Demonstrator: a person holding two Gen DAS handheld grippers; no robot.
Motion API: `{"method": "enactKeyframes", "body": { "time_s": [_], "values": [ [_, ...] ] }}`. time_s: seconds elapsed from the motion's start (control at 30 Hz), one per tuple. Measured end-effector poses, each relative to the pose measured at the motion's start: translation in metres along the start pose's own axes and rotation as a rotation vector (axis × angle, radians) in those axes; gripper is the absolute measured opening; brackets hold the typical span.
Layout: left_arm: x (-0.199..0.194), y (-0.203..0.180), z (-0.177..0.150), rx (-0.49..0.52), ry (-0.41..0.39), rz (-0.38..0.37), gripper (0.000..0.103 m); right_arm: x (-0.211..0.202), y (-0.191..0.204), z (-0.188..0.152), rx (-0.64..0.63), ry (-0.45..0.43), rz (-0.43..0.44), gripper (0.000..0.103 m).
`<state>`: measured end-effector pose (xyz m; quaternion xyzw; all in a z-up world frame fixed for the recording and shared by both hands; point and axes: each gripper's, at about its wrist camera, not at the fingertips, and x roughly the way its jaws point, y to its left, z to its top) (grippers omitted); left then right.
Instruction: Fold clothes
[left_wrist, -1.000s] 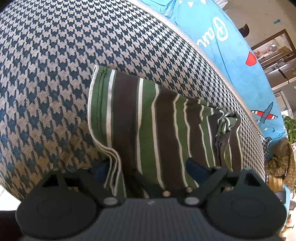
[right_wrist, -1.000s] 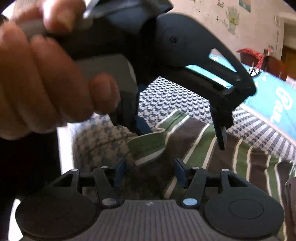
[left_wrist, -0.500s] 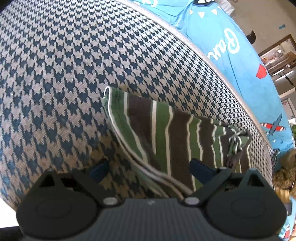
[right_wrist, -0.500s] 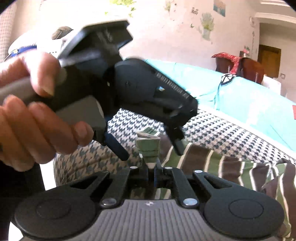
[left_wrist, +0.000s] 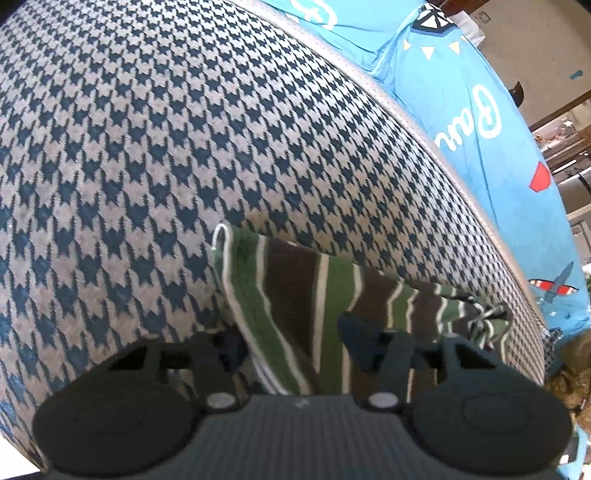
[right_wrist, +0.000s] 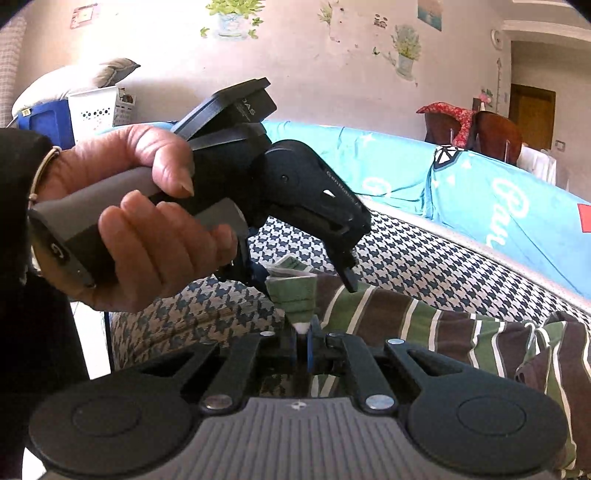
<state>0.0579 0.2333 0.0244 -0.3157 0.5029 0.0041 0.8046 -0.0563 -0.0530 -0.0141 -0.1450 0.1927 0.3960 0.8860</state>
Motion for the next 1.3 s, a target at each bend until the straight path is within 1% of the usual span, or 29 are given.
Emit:
{"method": "enactKeyframes", "body": {
  "time_s": [0.1, 0.17, 0.27, 0.33, 0.4, 0.47, 0.53, 0.7, 0.87, 1.03, 1.1, 1.2, 1.3],
  "values": [
    [0.002, -0.004, -0.001, 0.003, -0.017, 0.020, 0.034, -0.001, -0.004, 0.003, 0.023, -0.001, -0.007, 0.007],
    [0.004, -0.007, 0.000, 0.003, -0.031, 0.034, 0.021, -0.002, -0.003, 0.002, 0.025, 0.001, -0.013, 0.007],
    [0.001, -0.004, -0.013, -0.013, -0.048, 0.036, 0.013, -0.002, -0.002, 0.002, 0.018, 0.004, -0.021, 0.007],
    [-0.010, 0.002, -0.032, 0.006, -0.059, 0.046, 0.008, -0.002, -0.001, 0.002, 0.013, 0.006, -0.027, 0.007],
    [-0.013, -0.003, -0.039, 0.014, -0.075, 0.053, 0.008, -0.003, 0.000, 0.001, 0.008, 0.008, -0.032, 0.007],
    [-0.015, -0.006, -0.045, -0.005, -0.092, 0.026, 0.008, -0.005, 0.001, 0.001, 0.005, 0.005, -0.031, 0.007],
    [-0.016, -0.013, -0.051, -0.004, -0.106, 0.010, 0.008, -0.007, 0.000, 0.001, 0.005, 0.001, -0.039, 0.007],
    [-0.014, -0.044, -0.058, 0.020, -0.148, -0.008, 0.008, -0.013, -0.004, 0.001, 0.015, -0.007, -0.078, 0.007],
    [-0.008, -0.068, -0.061, 0.059, -0.191, -0.049, 0.008, -0.021, -0.011, 0.003, 0.014, -0.024, -0.129, 0.007],
    [-0.010, -0.104, -0.068, 0.104, -0.227, -0.093, 0.008, -0.035, -0.023, 0.005, 0.036, -0.048, -0.188, 0.007],
    [-0.004, -0.113, -0.070, 0.112, -0.225, -0.115, 0.008, -0.041, -0.030, 0.005, 0.044, -0.060, -0.219, 0.007],
    [-0.003, -0.137, -0.078, 0.116, -0.225, -0.140, 0.008, -0.051, -0.038, 0.006, 0.052, -0.075, -0.263, 0.007],
    [0.004, -0.157, -0.082, 0.141, -0.228, -0.160, 0.008, -0.060, -0.050, 0.006, 0.081, -0.086, -0.309, 0.007]
  ]
}}
